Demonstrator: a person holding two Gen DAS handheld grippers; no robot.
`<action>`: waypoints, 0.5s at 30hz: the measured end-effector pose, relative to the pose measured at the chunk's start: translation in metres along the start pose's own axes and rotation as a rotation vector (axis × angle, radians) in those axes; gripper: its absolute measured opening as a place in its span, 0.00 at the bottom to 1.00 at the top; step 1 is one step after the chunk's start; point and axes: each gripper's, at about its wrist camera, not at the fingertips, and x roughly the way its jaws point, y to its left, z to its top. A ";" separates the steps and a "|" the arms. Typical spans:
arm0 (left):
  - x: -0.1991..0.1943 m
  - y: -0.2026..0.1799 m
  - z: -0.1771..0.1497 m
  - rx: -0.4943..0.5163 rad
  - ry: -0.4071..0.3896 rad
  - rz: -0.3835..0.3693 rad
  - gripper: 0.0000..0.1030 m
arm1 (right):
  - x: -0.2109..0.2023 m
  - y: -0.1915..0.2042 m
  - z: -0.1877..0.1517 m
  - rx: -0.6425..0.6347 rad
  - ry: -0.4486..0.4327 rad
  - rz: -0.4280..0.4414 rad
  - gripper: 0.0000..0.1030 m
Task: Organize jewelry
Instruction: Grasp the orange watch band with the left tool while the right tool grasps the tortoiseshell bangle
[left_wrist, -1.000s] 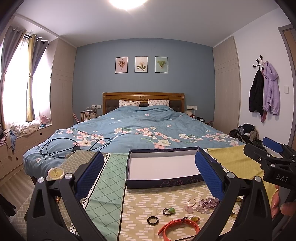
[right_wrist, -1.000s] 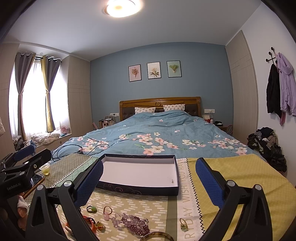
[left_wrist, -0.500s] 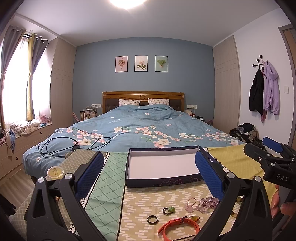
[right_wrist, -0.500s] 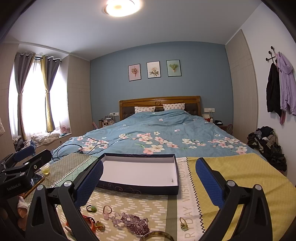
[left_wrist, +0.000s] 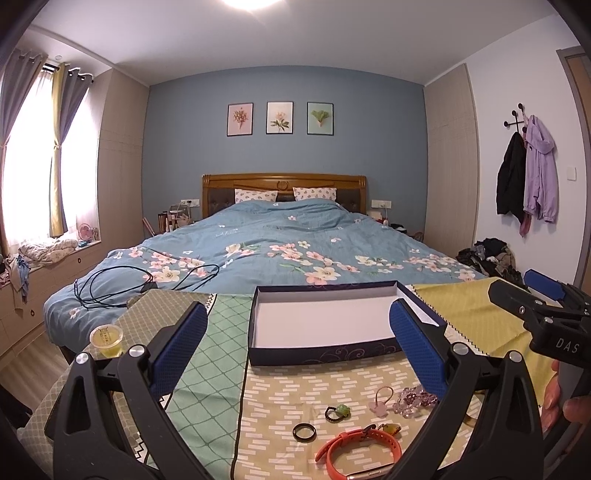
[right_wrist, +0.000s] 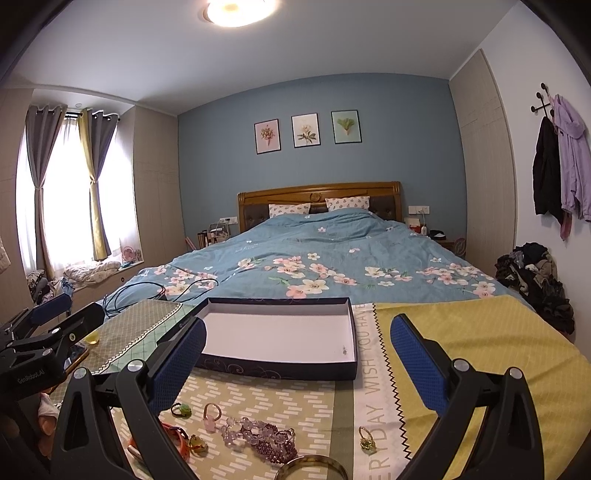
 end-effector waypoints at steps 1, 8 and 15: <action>0.002 0.001 -0.001 0.002 0.014 -0.011 0.94 | 0.001 -0.001 0.000 -0.004 0.009 0.002 0.94; 0.027 0.005 -0.019 0.054 0.163 -0.085 0.94 | 0.015 -0.021 -0.016 -0.009 0.173 0.007 0.94; 0.050 0.003 -0.057 0.131 0.348 -0.200 0.92 | 0.028 -0.046 -0.047 0.001 0.375 0.029 0.82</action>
